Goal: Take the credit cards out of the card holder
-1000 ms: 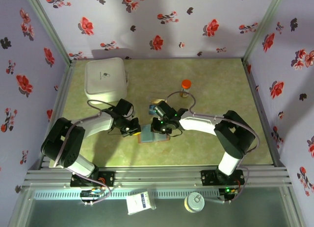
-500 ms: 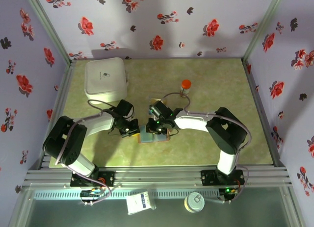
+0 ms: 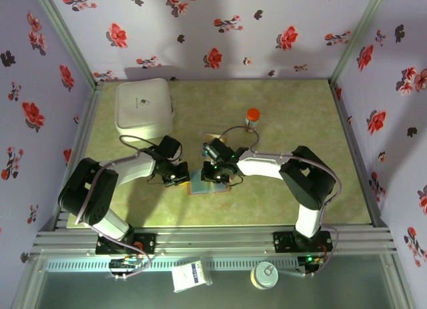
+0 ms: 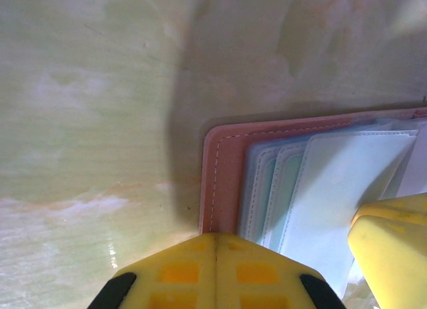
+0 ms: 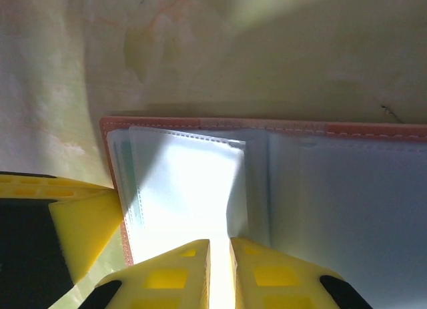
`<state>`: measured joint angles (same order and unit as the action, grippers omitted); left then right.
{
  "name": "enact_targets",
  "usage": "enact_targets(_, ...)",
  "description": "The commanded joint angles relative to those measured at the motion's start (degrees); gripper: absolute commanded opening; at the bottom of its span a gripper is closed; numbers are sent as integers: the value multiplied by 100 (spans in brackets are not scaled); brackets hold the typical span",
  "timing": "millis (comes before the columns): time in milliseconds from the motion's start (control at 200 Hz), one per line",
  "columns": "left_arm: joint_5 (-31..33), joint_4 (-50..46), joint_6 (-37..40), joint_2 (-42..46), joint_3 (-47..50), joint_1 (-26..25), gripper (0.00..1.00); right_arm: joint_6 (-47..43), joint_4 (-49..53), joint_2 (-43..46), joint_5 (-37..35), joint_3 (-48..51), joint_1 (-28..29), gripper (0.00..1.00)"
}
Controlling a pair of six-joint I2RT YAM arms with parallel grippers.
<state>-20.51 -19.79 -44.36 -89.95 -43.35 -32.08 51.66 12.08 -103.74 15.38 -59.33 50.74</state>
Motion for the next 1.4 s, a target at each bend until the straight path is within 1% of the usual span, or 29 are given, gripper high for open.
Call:
enact_targets(0, 203, -309, 163, -58, -41, 43, 0, -7, 207, 175, -246, 75, -62, 15)
enact_targets(505, 188, -432, 156, 55, -137, 43, 0, 2, -38, 284, -46, 366, -157, 14)
enact_targets(715, 152, -522, 10, 467, -182, 38, 0, 5, -83, 309, -52, 396, -152, 14)
enact_targets(815, -12, -413, -164, 730, -164, 43, 0, 11, -83, 319, -53, 405, -152, 14)
enact_targets(915, -280, -120, -383, 921, -72, 34, 6, 11, -83, 322, -52, 427, -157, 14)
enact_targets(1040, -641, 312, -654, 956, 65, 15, 14, 14, -83, 354, -53, 440, -161, 14)
enact_targets(1185, -788, 687, -868, 855, 200, -87, 23, 11, -74, 351, -52, 445, -171, 14)
enact_targets(1260, -838, 837, -931, 748, 250, -141, 25, 11, -74, 355, -48, 442, -171, 14)
enact_targets(1395, -872, 1013, -1027, 571, 301, -202, 26, 20, -76, 355, -43, 444, -172, 14)
